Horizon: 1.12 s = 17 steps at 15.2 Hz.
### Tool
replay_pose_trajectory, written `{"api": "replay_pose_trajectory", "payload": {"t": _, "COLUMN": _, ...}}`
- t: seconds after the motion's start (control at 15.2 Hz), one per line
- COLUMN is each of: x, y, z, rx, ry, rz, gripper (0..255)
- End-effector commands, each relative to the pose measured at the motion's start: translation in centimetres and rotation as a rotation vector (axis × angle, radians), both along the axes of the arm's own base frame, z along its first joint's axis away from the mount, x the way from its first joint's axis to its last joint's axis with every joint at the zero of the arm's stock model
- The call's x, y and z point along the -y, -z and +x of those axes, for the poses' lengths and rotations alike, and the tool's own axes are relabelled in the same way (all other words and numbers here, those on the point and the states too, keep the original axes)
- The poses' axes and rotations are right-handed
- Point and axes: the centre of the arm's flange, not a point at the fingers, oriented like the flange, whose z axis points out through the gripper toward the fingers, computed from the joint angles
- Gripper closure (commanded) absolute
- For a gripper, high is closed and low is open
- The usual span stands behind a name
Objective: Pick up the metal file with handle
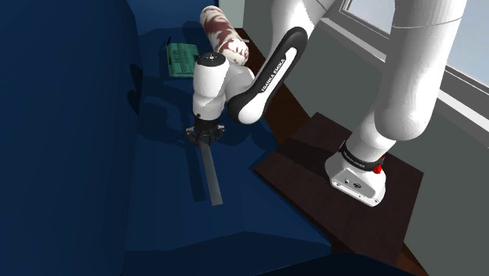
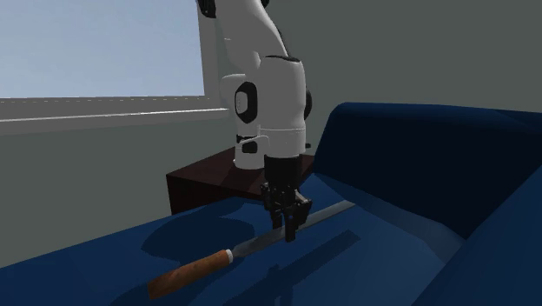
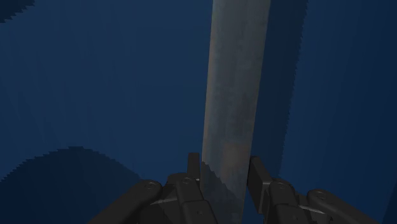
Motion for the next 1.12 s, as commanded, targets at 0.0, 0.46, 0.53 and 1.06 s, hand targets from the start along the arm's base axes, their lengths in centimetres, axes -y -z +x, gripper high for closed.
{"api": "replay_pose_trajectory", "payload": {"t": 0.0, "x": 0.0, "y": -0.5, "z": 0.0, "rx": 0.0, "ry": 0.0, "rz": 0.0, "gripper": 255}}
{"api": "replay_pose_trajectory", "payload": {"t": 0.46, "x": 0.0, "y": -4.2, "z": 0.0, "rx": 0.0, "ry": 0.0, "rz": 0.0, "gripper": 255}}
{"api": "replay_pose_trajectory", "payload": {"t": 0.53, "x": 0.0, "y": -4.8, "z": 0.0, "rx": 0.0, "ry": 0.0, "rz": 0.0, "gripper": 255}}
{"api": "replay_pose_trajectory", "payload": {"t": 1.06, "x": 0.0, "y": -8.0, "z": 0.0, "rx": 0.0, "ry": 0.0, "rz": 0.0, "gripper": 255}}
